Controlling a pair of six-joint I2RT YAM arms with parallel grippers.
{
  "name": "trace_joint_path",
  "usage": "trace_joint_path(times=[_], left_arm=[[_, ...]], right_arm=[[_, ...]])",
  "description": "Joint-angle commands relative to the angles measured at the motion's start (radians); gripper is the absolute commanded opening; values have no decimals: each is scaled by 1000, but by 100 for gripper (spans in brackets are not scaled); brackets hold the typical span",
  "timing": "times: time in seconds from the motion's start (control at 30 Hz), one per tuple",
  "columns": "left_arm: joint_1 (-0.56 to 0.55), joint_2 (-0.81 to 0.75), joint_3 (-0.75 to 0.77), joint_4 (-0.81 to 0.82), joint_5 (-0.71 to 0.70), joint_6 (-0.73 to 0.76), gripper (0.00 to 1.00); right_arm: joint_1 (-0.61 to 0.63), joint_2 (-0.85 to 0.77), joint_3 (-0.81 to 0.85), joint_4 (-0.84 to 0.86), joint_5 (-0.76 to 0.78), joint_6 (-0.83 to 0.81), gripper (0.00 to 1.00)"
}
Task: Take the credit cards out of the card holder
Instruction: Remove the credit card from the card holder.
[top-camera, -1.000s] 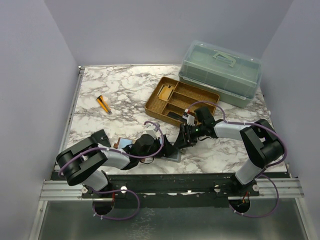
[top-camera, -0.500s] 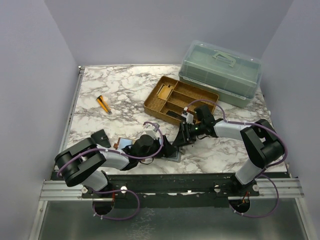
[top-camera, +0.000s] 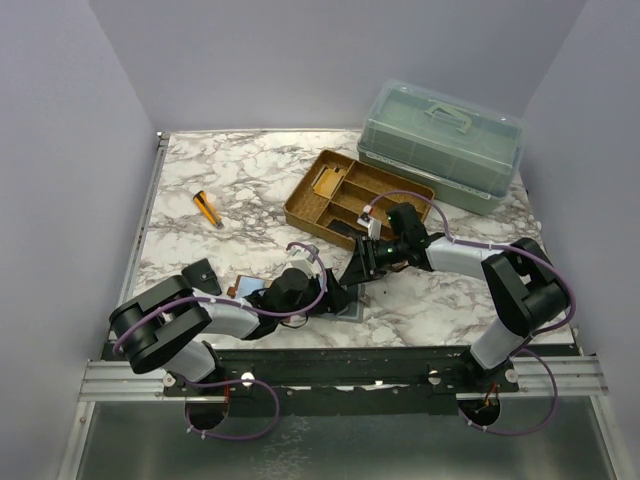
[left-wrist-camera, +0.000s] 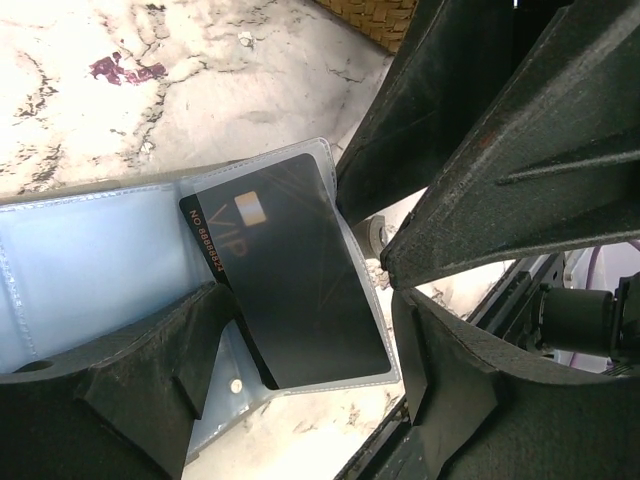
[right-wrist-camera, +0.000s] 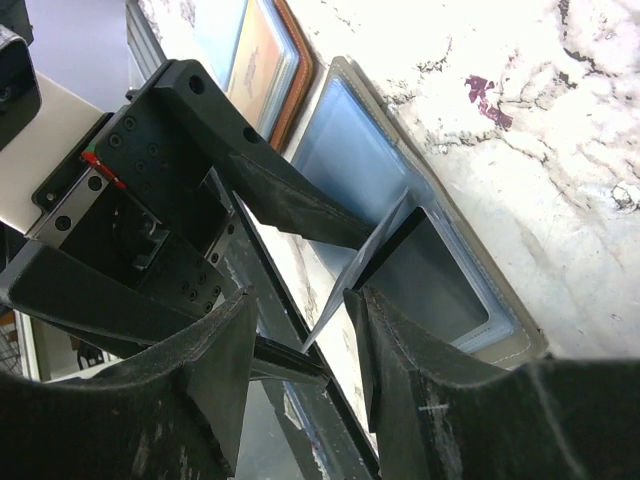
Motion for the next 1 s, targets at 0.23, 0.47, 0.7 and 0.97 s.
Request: trace_joint_path(times=[0.23, 0.47, 0.7, 0.97], left_arm=[[-9, 36, 1, -198, -52, -30, 63], [-9, 23, -12, -199, -50, -34, 58], [-8, 23, -16, -198, -49, -39, 57], [-9, 12, -12, -198, -42, -38, 58]], right_arm=[[4, 16, 28, 25, 16, -14, 50], [4, 42, 42, -4, 66, -36, 50], [6, 54, 47, -39, 99, -55, 49], [60, 105, 88, -82, 115, -81, 39]])
